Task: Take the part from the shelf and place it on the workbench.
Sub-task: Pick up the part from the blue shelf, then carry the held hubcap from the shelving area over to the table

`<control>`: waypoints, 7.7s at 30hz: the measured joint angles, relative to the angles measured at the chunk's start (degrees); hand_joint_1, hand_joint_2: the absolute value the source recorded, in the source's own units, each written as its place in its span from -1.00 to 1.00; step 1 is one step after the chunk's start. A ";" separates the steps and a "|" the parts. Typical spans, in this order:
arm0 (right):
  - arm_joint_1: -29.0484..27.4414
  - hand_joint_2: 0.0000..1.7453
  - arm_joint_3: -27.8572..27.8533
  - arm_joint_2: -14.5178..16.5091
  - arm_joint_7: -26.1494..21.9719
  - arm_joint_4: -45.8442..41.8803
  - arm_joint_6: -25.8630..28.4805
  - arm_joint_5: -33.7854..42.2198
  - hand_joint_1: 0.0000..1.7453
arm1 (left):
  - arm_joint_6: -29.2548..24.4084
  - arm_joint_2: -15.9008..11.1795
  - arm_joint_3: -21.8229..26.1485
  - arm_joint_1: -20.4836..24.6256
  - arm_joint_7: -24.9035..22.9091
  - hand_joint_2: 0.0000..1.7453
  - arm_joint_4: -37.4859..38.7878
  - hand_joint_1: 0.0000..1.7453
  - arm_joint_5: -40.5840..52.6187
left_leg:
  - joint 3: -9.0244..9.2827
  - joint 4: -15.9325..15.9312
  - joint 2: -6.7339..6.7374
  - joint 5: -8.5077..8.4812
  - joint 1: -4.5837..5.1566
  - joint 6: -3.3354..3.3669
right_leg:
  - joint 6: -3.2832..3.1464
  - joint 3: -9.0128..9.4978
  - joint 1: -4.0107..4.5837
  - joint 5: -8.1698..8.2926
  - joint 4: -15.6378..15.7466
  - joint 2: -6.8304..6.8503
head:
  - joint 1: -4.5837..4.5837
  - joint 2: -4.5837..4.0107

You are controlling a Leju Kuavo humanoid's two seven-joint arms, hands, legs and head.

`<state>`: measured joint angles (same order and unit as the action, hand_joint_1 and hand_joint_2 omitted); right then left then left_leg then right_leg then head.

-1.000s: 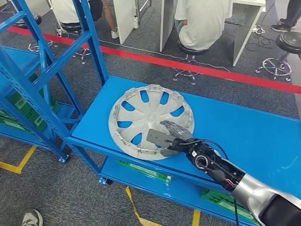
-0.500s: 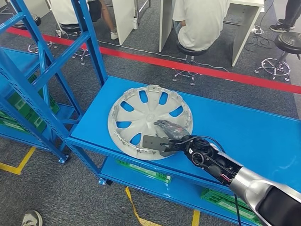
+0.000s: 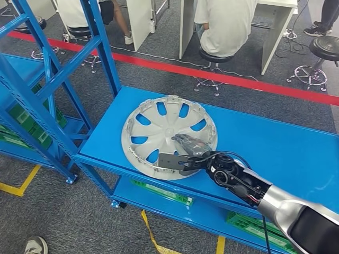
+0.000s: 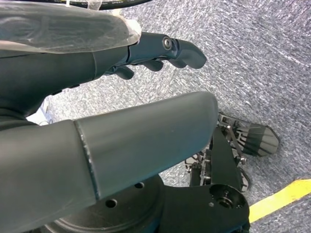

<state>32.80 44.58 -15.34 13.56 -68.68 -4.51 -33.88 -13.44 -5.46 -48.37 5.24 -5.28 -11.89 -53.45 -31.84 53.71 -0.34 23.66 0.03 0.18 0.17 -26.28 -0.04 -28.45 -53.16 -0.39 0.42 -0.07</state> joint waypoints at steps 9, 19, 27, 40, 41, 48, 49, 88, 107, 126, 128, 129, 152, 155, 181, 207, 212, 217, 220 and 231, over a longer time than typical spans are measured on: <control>0.72 1.00 0.91 0.00 0.73 -0.43 -1.50 0.59 -1.00 | 0.00 0.00 -0.05 -0.04 0.01 -1.00 0.00 -1.00 -0.19 | 0.00 0.00 0.00 0.00 0.00 0.00 | 0.00 0.00 0.00 0.00 0.00 0.00 | -0.01 0.00; 1.27 1.00 1.92 -0.10 1.82 -0.82 -5.71 3.78 -1.00 | 0.00 -0.04 -0.93 -0.01 -0.06 -1.00 0.00 -1.00 -0.57 | 0.00 0.00 0.00 0.00 0.00 0.00 | 0.00 -0.01 0.00 -0.01 0.00 0.00 | 0.01 0.00; 1.89 1.00 2.74 -0.58 3.64 -1.57 -9.23 8.05 -1.00 | -0.11 -0.28 -1.52 0.02 -0.19 -1.00 0.00 -1.00 -0.98 | 0.01 0.00 0.01 0.00 0.00 0.00 | 0.00 -0.01 -0.01 -0.01 0.00 0.00 | 0.03 0.00; 2.67 1.00 3.61 -1.22 3.82 -2.96 -10.00 9.04 1.00 | -0.11 -0.33 -2.25 0.04 -0.19 -1.00 0.00 -1.00 -1.15 | 0.03 0.00 0.03 0.01 -0.01 0.00 | 0.00 -0.01 0.00 -0.01 0.01 -0.03 | -0.01 0.00; 2.69 1.00 3.72 -1.26 3.81 -3.06 -10.03 9.09 1.00 | -0.11 -0.33 -2.29 0.05 -0.19 -1.00 0.00 -1.00 -1.15 | 0.04 0.00 0.03 0.01 -0.01 -0.01 | 0.00 -0.01 0.00 -0.01 0.01 -0.03 | -0.03 0.00; 2.64 1.00 4.75 -1.58 3.79 -3.73 -9.96 9.15 1.00 | -0.11 -0.35 -2.42 -0.01 -0.19 -1.00 0.00 -1.00 -1.34 | 0.05 0.00 0.02 0.00 -0.01 -0.01 | 0.00 0.03 0.00 -0.01 0.00 0.00 | 0.01 0.00; 2.64 1.00 4.86 -1.60 3.78 -3.79 -9.93 9.17 1.00 | -0.11 -0.35 -2.43 0.00 -0.19 -1.00 0.00 -1.00 -1.34 | 0.04 0.00 0.02 0.00 -0.01 -0.01 | 0.00 0.03 0.00 0.00 0.00 0.00 | 0.00 0.00; 2.67 1.00 7.04 -2.38 5.04 -6.62 -8.70 8.73 1.00 | -2.95 -0.48 -2.49 -0.03 2.98 1.00 0.00 -1.00 -1.85 | 0.02 0.00 0.00 0.01 0.00 0.00 | 0.00 0.00 -0.01 -0.02 0.01 0.00 | -0.02 0.00; -4.50 1.00 -3.95 -1.92 -25.84 -16.03 12.26 38.44 1.00 | -5.15 -0.46 -2.47 -0.25 3.50 1.00 0.00 -1.00 -6.15 | -0.04 0.00 -0.01 0.01 0.00 0.00 | 0.00 -0.01 0.00 -0.02 0.01 0.01 | -0.03 0.00; -13.32 1.00 -10.73 -0.60 -40.29 -33.31 3.24 61.04 1.00 | -6.75 -0.42 -2.47 -0.23 3.00 1.00 0.00 -1.00 -6.97 | -0.14 -0.01 -0.04 0.02 0.00 -0.01 | 0.01 -0.05 0.01 -0.04 0.01 0.05 | 0.02 0.00; -14.73 1.00 -10.86 0.61 -43.21 -34.67 -1.55 65.47 1.00 | -6.93 -0.42 -2.47 -0.20 2.80 1.00 0.00 -1.00 -6.98 | -0.14 -0.02 -0.03 0.03 0.00 -0.01 | 0.00 -0.05 0.01 -0.06 0.00 0.03 | 0.02 0.00; -15.32 1.00 -10.84 1.31 -43.99 -35.21 -3.19 66.62 1.00 | -6.99 -0.42 -2.47 -0.17 2.76 1.00 0.00 -1.00 -7.01 | -0.14 -0.02 -0.03 0.03 0.00 -0.02 | -0.02 -0.06 0.01 -0.07 0.00 0.03 | -0.01 0.00; -17.91 1.00 -4.45 12.34 -47.62 -29.77 -21.79 78.70 1.00 | -7.15 -0.71 -2.60 0.09 2.52 1.00 0.00 -1.00 -8.65 | -0.15 -0.09 -0.03 0.07 -0.02 -0.09 | -0.14 -0.08 0.05 -0.18 -0.01 0.05 | -0.03 0.00; -17.91 1.00 -3.55 13.17 -47.98 -28.22 -22.40 78.71 1.00 | -7.16 -0.80 -2.60 0.09 2.57 1.00 0.00 -1.00 -8.75 | -0.15 -0.09 -0.03 0.07 -0.02 -0.09 | -0.16 -0.11 0.05 -0.19 -0.01 0.06 | -0.03 0.00; -17.73 1.00 -0.99 15.25 -49.25 -23.59 -22.98 78.05 1.00 | -6.55 -1.33 -2.60 0.11 2.61 1.00 0.01 -1.00 -9.38 | 0.43 -1.17 0.39 -0.44 -0.64 1.02 | 1.46 -6.84 -0.77 -8.91 -15.80 0.08 | 0.92 0.00; -17.80 1.00 -0.57 15.28 -49.10 -23.04 -22.41 77.88 1.00 | -6.54 -1.38 -3.54 0.75 2.81 1.00 0.13 -1.00 -9.19 | 5.06 -1.61 0.52 3.61 -0.11 0.20 | 0.30 -9.15 -0.21 6.58 -2.65 0.05 | -0.73 0.00; -17.88 1.00 -0.60 15.26 -49.11 -22.88 -22.41 77.48 1.00 | -6.98 -1.34 -3.76 0.65 3.31 1.00 0.13 -1.00 -8.68 | 1.80 -1.81 0.94 1.04 -0.32 1.10 | 1.49 -13.00 -0.54 -4.40 -17.98 0.06 | 0.29 0.00; -17.88 1.00 -0.62 15.26 -49.04 -22.70 -22.27 76.77 1.00 | -7.10 -1.18 -4.05 0.54 2.99 1.00 0.13 -1.00 -8.28 | -0.76 -0.98 0.96 -0.76 -0.39 0.14 | 1.47 -2.44 -0.52 0.37 -7.37 0.10 | 1.30 0.00; -17.87 1.00 -0.76 15.26 -49.04 -22.70 -22.10 76.21 1.00 | -7.00 -1.19 -4.14 0.56 3.17 1.00 0.13 -1.00 -8.05 | -1.32 -0.35 0.85 -1.46 -0.17 -0.91 | 0.15 0.99 -0.25 -0.97 -0.98 -0.13 | 1.42 0.00; -18.45 1.00 -1.00 15.26 -49.19 -22.71 -21.87 75.36 1.00 | -6.63 -1.30 -4.98 0.32 3.46 1.00 0.15 -1.00 -7.76 | -3.95 9.44 0.87 2.96 -0.55 -2.29 | -2.17 -1.26 -0.23 1.12 -0.74 1.11 | -1.06 0.00</control>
<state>14.35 43.58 -0.09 -35.64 -91.39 -26.38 41.47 -20.07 -6.76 -53.35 5.56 -1.81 -11.74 -61.21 -35.79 63.15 0.53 26.63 -0.53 -2.11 -2.00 -27.54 -0.27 -27.33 -53.90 0.72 -0.64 -0.07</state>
